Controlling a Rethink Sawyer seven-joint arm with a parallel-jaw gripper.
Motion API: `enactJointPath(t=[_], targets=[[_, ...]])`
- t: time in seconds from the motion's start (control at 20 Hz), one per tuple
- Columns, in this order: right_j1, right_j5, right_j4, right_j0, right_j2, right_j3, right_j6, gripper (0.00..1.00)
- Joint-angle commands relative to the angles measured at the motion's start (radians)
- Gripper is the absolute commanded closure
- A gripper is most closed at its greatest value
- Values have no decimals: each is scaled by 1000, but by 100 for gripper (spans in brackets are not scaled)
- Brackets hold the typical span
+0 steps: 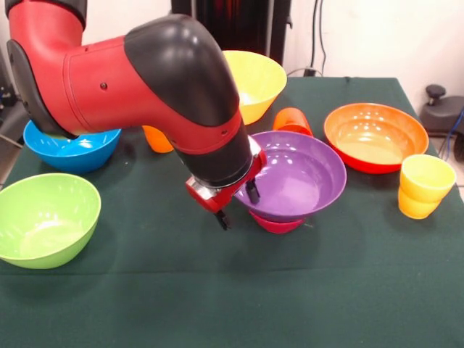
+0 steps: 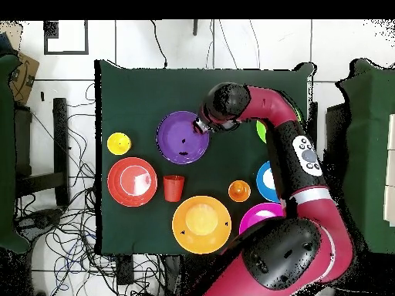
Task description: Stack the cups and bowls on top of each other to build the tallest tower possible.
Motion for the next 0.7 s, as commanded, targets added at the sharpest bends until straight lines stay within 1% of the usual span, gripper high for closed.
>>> enactJointPath(t=[0.05,0.45,0.7], targets=[[32,-6,-143,18,-26,-46,-342,0],[27,-20,-161,4,-10,-27,-330,0],[8,-28,-150,-4,-3,-3,-310,0]])
